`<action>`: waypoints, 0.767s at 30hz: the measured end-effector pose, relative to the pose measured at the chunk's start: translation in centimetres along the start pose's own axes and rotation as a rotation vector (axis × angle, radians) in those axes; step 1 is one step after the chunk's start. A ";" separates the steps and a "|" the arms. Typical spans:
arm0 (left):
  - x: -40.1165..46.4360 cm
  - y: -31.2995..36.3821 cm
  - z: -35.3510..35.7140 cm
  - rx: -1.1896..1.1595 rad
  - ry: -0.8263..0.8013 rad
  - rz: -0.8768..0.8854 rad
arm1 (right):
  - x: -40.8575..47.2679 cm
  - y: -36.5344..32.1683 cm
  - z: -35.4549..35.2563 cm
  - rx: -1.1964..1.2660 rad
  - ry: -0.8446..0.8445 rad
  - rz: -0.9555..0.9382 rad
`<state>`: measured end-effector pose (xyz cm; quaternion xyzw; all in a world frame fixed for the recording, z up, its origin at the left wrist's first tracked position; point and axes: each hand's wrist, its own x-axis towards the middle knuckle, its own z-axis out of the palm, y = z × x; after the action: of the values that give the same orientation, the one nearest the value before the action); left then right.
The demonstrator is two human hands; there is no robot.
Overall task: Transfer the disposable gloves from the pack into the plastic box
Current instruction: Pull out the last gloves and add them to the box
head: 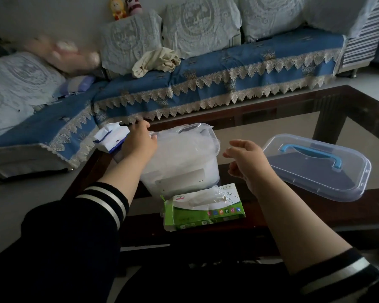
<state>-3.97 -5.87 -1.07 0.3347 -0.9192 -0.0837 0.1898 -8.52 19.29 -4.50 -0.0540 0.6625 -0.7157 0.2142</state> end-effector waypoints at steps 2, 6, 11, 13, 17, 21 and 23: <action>-0.2 -0.6 0.0 0.136 0.075 0.106 | -0.2 0.1 0.2 -0.085 -0.033 -0.013; -0.6 -0.8 -0.4 0.196 0.174 0.283 | -0.3 0.4 0.0 -0.338 -0.077 -0.138; -2.6 -0.9 -2.1 -0.066 0.359 0.357 | -0.1 2.0 0.0 -0.685 -0.253 -0.267; -5.2 -0.3 -3.0 -0.254 0.452 0.489 | 0.2 2.9 0.3 -0.827 -0.369 -0.220; -11.4 1.0 -1.9 -0.281 0.227 0.777 | 0.6 4.8 1.4 -0.992 -0.433 -0.160; -13.9 1.8 1.4 -0.074 -0.340 0.461 | 0.4 5.5 2.3 -1.087 -0.367 -0.274; -14.3 1.6 3.2 -0.031 -0.464 0.378 | 0.1 5.3 2.5 -1.050 -0.343 -0.286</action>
<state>3.87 4.67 -7.74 0.1268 -0.9826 -0.1352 -0.0080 -6.45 16.76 -9.36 -0.3578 0.8713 -0.2931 0.1642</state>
